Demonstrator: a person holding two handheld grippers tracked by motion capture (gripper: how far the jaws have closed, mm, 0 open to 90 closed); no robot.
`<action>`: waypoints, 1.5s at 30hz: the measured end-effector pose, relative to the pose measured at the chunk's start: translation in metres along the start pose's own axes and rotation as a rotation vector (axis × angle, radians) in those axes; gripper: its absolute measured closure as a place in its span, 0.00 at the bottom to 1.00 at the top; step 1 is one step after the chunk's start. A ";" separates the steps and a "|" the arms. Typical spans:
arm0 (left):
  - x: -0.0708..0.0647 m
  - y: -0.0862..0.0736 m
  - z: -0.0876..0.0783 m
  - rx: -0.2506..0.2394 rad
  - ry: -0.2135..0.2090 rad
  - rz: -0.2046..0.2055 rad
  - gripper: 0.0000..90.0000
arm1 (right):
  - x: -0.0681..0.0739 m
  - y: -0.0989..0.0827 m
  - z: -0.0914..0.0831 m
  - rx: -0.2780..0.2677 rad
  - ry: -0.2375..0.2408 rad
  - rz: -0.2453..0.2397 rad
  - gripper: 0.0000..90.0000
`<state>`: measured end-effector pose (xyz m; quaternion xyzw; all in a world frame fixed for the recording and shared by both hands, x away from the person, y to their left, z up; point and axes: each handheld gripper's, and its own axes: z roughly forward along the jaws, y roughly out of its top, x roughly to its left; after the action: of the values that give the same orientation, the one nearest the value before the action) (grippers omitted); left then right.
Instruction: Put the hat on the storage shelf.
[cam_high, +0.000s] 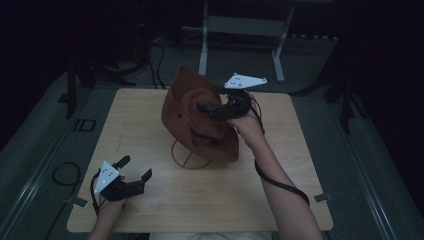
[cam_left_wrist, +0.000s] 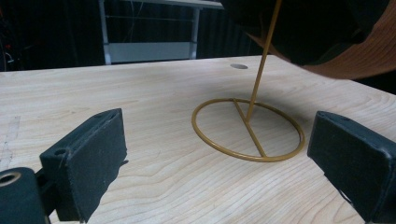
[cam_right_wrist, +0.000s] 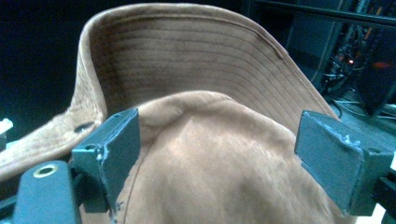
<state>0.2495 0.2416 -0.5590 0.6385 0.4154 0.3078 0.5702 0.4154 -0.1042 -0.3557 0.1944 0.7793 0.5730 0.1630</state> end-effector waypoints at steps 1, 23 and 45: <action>0.000 0.000 0.000 0.001 0.000 0.002 0.06 | -0.001 -0.002 -0.003 -0.003 -0.009 -0.004 0.16; -0.002 -0.001 0.002 0.017 -0.001 0.014 0.06 | -0.023 -0.069 -0.059 0.041 -0.101 0.033 0.16; -0.002 -0.005 0.006 0.056 0.003 0.032 0.06 | -0.042 -0.163 -0.093 0.104 -0.186 0.102 0.16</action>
<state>0.2528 0.2371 -0.5646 0.6603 0.4144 0.3063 0.5462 0.3883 -0.2456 -0.4828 0.2942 0.7785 0.5190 0.1950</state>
